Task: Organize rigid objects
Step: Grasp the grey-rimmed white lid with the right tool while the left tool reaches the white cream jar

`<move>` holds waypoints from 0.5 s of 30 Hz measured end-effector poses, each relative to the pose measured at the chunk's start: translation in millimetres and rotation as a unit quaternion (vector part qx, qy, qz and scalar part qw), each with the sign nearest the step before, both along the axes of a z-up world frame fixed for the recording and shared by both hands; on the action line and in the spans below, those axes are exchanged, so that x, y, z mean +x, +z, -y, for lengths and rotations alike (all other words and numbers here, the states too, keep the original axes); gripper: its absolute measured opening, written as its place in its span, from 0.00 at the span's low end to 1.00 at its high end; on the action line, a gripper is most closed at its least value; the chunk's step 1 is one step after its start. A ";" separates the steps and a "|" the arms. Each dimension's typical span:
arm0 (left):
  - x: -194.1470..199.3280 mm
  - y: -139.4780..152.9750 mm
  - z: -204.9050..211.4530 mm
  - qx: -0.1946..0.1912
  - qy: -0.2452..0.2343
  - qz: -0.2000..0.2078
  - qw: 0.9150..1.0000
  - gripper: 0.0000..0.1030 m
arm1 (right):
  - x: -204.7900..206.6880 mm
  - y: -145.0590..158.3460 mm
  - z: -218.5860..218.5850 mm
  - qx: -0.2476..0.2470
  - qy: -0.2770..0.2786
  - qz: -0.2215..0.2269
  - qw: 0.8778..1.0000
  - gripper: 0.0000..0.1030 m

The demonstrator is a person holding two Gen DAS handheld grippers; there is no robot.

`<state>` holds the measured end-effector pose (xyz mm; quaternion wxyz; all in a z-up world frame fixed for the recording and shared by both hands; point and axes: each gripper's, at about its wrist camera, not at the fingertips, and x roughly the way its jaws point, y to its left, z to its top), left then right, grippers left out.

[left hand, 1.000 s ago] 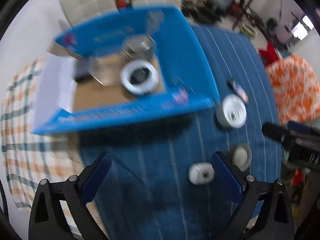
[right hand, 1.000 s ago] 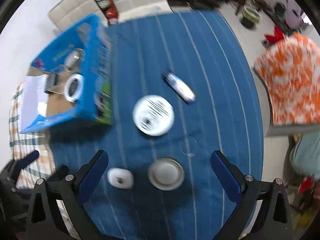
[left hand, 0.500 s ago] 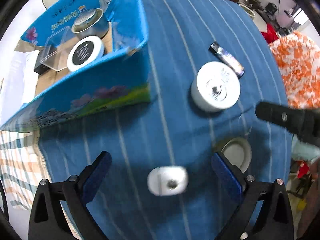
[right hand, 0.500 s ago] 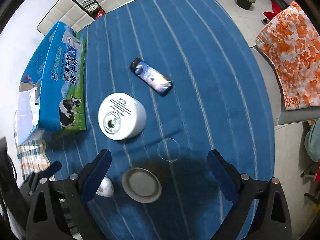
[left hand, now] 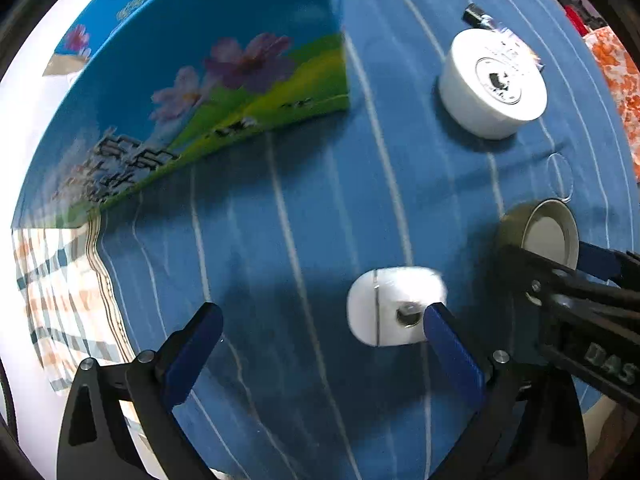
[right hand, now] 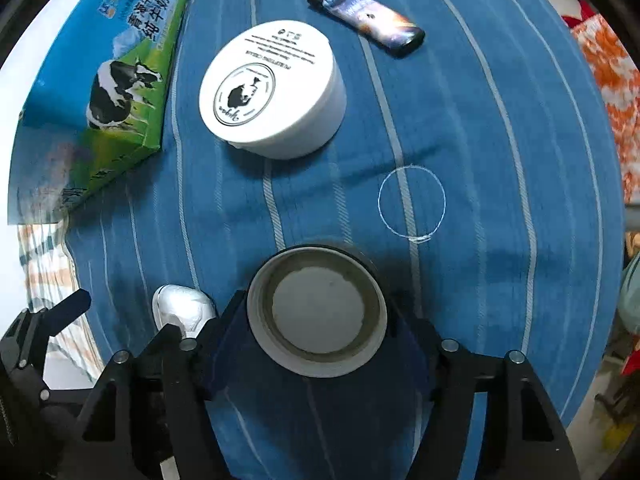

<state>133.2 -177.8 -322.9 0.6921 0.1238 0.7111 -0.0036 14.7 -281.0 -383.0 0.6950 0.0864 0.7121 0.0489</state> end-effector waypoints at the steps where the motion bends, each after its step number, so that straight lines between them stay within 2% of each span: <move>1: -0.7 0.0 -0.2 0.000 0.001 0.000 1.000 1.00 | -0.4 1.4 1.9 -0.017 0.008 0.001 1.000 0.69; 4: 0.0 4.4 -7.3 -0.005 -0.002 0.003 1.000 1.00 | 3.5 4.1 28.1 -0.034 -0.006 -0.001 0.999 0.68; 7: 7.4 15.7 1.7 -0.025 -0.006 0.009 1.000 1.00 | 18.7 3.8 71.1 -0.015 -0.047 -0.014 0.999 0.68; 12: 32.8 30.7 45.4 -0.073 -0.017 0.026 0.997 1.00 | 39.8 8.4 112.3 -0.009 -0.079 -0.014 0.997 0.68; 15: 50.9 33.3 68.9 -0.079 -0.022 0.041 0.996 1.00 | 50.3 9.8 129.7 -0.007 -0.097 -0.013 0.995 0.68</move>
